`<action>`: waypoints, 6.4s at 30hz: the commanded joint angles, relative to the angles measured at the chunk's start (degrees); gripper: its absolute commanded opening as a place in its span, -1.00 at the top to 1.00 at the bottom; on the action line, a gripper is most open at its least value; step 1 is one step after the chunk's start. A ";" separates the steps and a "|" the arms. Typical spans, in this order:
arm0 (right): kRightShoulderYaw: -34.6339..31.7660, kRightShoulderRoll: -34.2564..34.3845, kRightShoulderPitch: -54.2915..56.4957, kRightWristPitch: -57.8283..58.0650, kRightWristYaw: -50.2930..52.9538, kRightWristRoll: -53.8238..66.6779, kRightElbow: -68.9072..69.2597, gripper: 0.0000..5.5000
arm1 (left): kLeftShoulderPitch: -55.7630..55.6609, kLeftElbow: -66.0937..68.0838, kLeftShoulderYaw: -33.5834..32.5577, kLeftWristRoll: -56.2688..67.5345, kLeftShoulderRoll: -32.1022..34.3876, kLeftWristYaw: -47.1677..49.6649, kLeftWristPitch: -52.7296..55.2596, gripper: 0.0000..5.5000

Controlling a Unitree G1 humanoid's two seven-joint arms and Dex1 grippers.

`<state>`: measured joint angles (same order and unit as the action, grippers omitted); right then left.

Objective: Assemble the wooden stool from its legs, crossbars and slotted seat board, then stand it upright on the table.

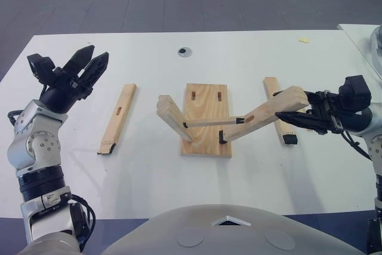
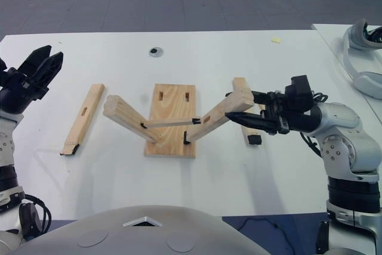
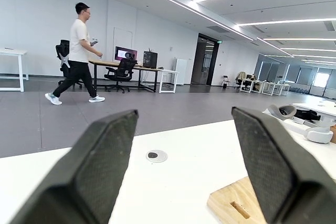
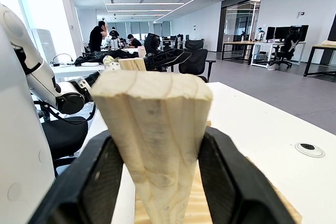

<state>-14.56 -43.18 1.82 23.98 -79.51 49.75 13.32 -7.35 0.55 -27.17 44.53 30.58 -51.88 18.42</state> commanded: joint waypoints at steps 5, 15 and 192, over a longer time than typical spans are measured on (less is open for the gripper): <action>1.50 -0.57 2.89 -0.66 -0.76 -2.04 -1.76 0.24 | 0.00 -1.39 -0.30 1.09 -0.33 0.92 0.55 -0.20; 3.54 -0.85 0.96 -0.33 -2.33 -3.22 0.23 0.24 | 2.50 -4.20 -0.08 1.32 -1.75 2.29 0.34 -0.20; 31.75 0.68 43.03 27.41 11.94 -20.38 -3.44 -0.05 | 13.84 -12.71 8.53 -2.01 -12.59 13.28 -9.27 -0.20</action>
<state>17.68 -43.13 44.33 51.05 -68.20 29.51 10.38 7.00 -12.16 -18.97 42.99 17.95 -38.25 9.19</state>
